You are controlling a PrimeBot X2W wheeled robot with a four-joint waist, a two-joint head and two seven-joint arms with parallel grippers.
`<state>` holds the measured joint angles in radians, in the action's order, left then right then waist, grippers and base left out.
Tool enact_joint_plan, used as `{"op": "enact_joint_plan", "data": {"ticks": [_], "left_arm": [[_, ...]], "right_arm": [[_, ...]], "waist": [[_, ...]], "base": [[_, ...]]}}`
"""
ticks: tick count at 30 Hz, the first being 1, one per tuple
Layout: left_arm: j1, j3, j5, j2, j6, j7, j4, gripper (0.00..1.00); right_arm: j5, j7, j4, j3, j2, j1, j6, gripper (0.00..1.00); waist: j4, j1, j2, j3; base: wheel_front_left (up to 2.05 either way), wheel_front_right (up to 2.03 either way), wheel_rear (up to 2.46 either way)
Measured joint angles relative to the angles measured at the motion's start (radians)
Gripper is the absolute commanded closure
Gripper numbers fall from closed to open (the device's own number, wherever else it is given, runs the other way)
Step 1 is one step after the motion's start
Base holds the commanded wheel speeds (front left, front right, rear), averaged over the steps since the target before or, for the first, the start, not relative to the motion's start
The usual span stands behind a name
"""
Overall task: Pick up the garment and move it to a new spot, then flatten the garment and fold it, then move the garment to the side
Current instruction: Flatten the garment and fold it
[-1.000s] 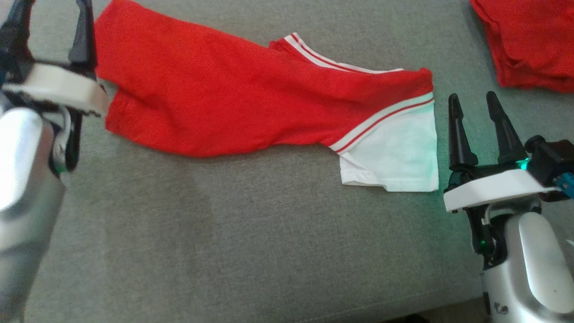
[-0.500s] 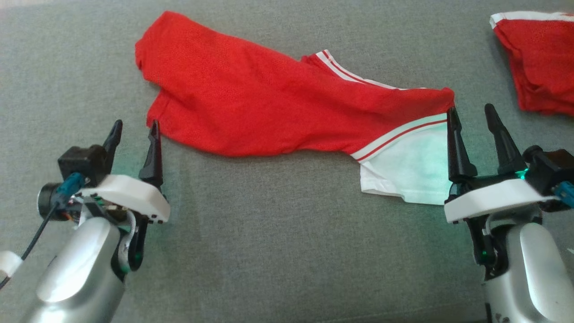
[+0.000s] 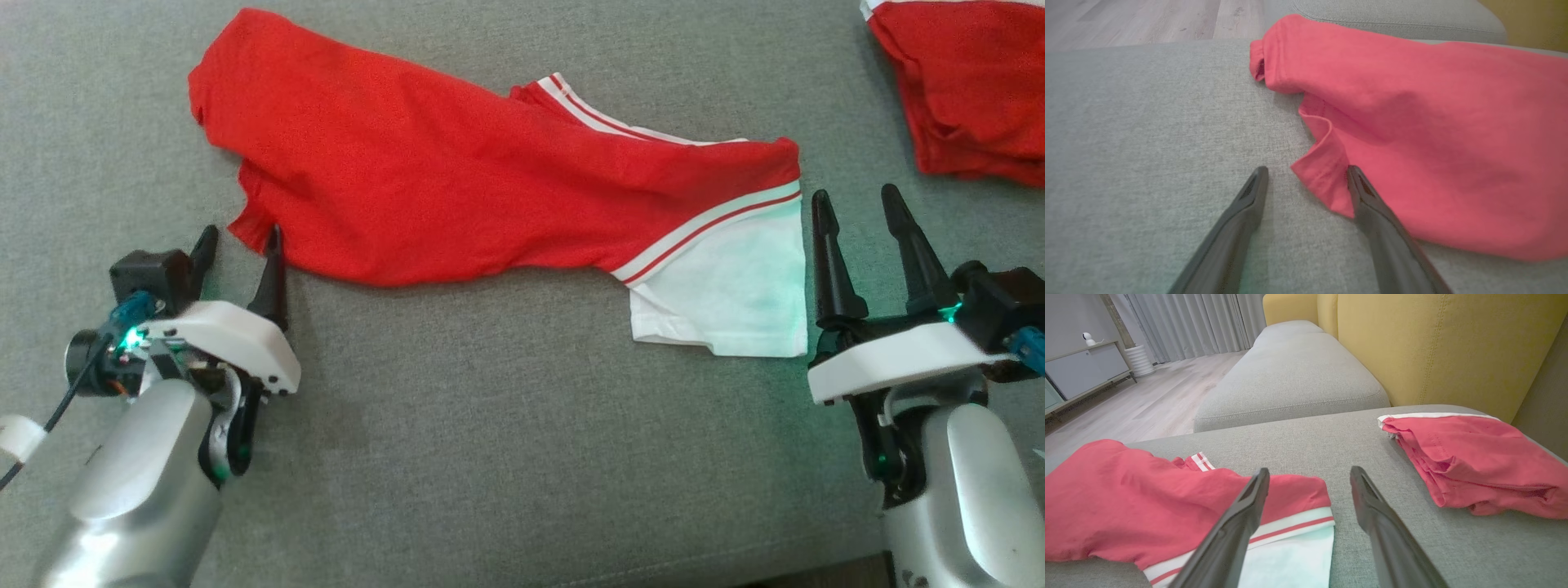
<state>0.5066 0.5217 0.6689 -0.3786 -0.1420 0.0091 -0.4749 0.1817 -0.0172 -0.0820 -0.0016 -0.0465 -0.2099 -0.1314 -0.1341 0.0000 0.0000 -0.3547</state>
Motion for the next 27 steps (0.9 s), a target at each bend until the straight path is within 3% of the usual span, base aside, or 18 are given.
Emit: {"op": "enact_joint_plan", "data": {"ticks": [1,2,3,4,12,23,26,27], "left_arm": [[0.004,0.002,0.000,0.002,0.002,0.000,-0.007,0.00],[0.007,0.005,0.000,0.004,0.004,0.000,-0.012,0.51],[0.009,0.007,0.000,0.007,0.010,0.000,-0.018,0.65],[0.009,0.013,0.000,0.011,0.012,0.000,-0.025,1.00],[-0.012,0.025,-0.011,0.024,-0.009,-0.099,0.008,1.00],[-0.355,-0.003,0.013,0.022,-0.151,-0.178,0.321,1.00],[-0.454,-0.003,0.044,0.035,-0.170,-0.179,0.352,1.00],[-0.466,-0.003,0.050,0.042,-0.175,-0.183,0.348,0.90]], "right_arm": [[0.000,0.000,0.000,0.000,0.000,0.000,0.000,0.00],[0.000,0.000,0.000,0.000,0.000,0.000,0.000,0.00],[0.000,0.000,-0.001,0.000,0.000,0.000,0.000,0.00],[0.000,0.000,-0.001,0.000,0.000,0.000,0.000,0.00],[-0.001,0.000,-0.017,-0.017,0.000,0.037,0.000,0.00],[-0.018,0.015,-0.011,-0.081,0.001,0.144,0.000,0.00],[-0.018,0.018,-0.008,-0.099,0.001,0.186,0.000,0.00],[-0.018,0.018,-0.008,-0.099,0.001,0.191,0.000,0.00]], "waist": [[-0.001,0.0000,0.0000,0.001],[-0.002,0.0000,0.0000,0.003],[-0.003,0.0000,0.0000,0.006],[-0.002,0.0000,0.0000,0.009],[0.026,-0.0001,0.0000,0.064],[0.128,-0.0002,0.0000,0.163],[0.150,-0.0002,0.0000,0.190],[0.152,-0.0002,0.0000,0.196]], "base": [[0.00,0.00,0.00],[0.00,0.00,0.00],[0.00,0.00,0.00],[0.00,0.00,0.00],[0.00,0.00,0.00],[0.00,0.00,0.00],[0.00,0.00,0.00],[0.00,0.00,0.00]]}}
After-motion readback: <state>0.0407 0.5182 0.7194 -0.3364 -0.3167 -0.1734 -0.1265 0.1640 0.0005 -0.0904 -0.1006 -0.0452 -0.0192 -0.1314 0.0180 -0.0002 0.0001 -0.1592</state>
